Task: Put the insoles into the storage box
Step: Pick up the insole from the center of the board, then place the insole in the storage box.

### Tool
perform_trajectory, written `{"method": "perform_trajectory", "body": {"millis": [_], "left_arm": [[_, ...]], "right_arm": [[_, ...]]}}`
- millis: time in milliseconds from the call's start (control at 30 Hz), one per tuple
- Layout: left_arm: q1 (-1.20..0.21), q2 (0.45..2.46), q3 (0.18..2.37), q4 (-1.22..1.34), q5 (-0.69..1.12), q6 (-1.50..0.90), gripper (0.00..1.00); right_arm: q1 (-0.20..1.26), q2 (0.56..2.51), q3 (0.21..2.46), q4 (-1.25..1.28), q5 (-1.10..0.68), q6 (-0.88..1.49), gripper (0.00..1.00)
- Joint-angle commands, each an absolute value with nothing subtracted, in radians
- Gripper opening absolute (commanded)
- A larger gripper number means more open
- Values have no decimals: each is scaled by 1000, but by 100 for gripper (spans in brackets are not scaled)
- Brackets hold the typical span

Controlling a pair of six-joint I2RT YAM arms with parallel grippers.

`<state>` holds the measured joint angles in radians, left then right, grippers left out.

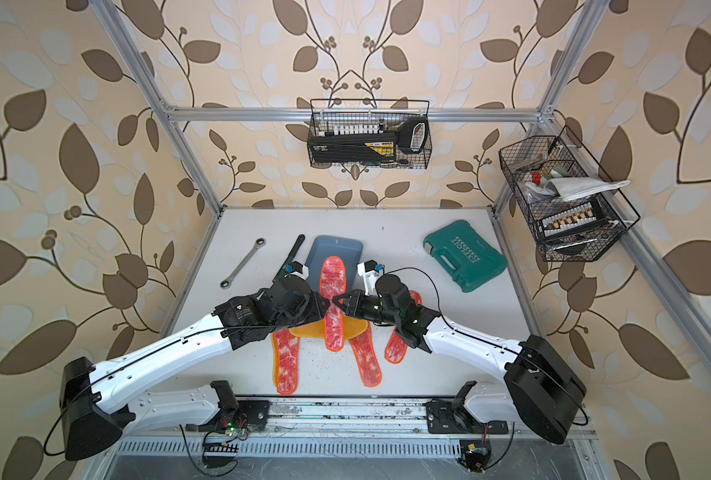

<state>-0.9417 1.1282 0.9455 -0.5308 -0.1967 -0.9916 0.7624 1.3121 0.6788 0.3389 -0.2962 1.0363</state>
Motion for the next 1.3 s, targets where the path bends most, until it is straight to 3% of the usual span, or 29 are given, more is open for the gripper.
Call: {"method": "perform_trajectory", "body": {"millis": [0,133,333,467,767,1267], "left_arm": [[-925,1074,996,-596,-267,-895,70],[-850,1040,1028,-665,-328,-793,82],[-630,1008,1000,-630,-167,-678,92],[-557,1028,1011,-631,-118,-625,98],[-491,1053,990,-652,-69,-606,99],[-440,1021,917,-647,-24,-627,99]], "right_arm": [[740,1316,718,328,-301,1026,0],[710,1371,763,291,-290,1043,0],[677,1542,897,270,-285,1081,0],[665,1686,998,265,-260,1150,0],[648,2019,1248,283,-272,1258,0],[605,2259,1497,187,-281,1244,0]]}}
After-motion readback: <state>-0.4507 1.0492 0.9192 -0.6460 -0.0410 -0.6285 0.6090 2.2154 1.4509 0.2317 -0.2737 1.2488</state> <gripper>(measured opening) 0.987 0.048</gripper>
